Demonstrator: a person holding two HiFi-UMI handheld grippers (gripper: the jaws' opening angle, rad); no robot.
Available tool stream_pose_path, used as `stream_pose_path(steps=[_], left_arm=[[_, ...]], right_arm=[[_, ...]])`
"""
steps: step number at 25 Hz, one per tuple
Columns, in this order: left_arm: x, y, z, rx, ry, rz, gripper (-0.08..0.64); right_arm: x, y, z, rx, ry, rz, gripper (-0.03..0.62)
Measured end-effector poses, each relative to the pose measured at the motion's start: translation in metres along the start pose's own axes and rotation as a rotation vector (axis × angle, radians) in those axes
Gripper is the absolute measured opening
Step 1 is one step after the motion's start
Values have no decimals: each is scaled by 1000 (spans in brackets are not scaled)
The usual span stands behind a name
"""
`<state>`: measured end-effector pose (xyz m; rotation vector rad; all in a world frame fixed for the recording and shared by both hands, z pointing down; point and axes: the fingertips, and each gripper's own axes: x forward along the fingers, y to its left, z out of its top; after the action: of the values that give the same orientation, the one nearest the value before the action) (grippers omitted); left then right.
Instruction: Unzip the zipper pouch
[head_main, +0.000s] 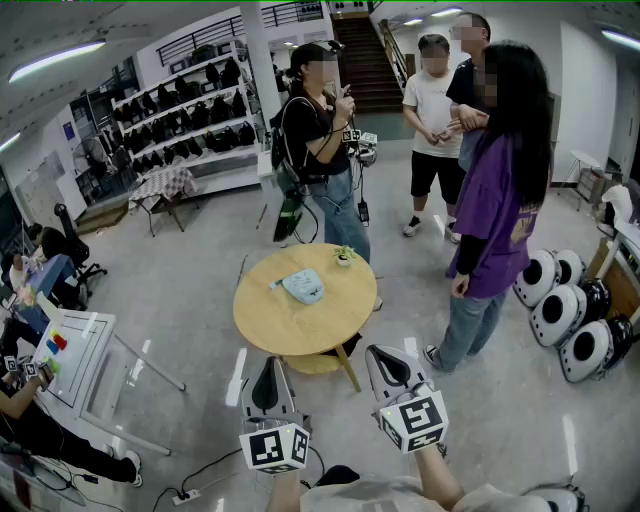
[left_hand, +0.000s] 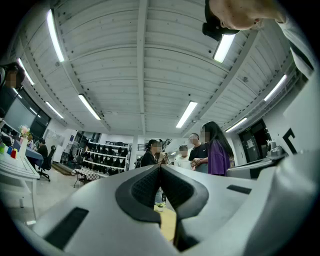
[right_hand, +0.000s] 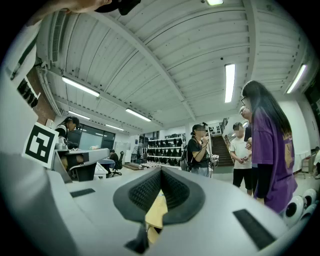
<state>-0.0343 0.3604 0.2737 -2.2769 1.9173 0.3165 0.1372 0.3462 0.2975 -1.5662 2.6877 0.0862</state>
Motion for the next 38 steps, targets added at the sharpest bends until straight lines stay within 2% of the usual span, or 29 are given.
stream_pose_path(steps=[11, 15, 21, 25, 32, 38], left_arm=[[-10, 8, 3, 17, 18, 16, 28], [-12, 9, 10, 39, 16, 26, 28], [-14, 16, 30, 60, -13, 55, 28], [-13, 8, 37, 60, -20, 46, 28], [-14, -11, 34, 58, -33, 18, 28], [-4, 0, 26, 20, -45, 33, 28]], right_arm=[[2, 13, -3, 48, 12, 45, 29], [-2, 11, 1, 128, -28, 58, 29], [-12, 17, 8, 165, -76, 91, 29], [-25, 15, 6, 203, -81, 100, 29], [-36, 4, -2, 216, -82, 86, 29], [-28, 1, -5, 198, -70, 82, 29]])
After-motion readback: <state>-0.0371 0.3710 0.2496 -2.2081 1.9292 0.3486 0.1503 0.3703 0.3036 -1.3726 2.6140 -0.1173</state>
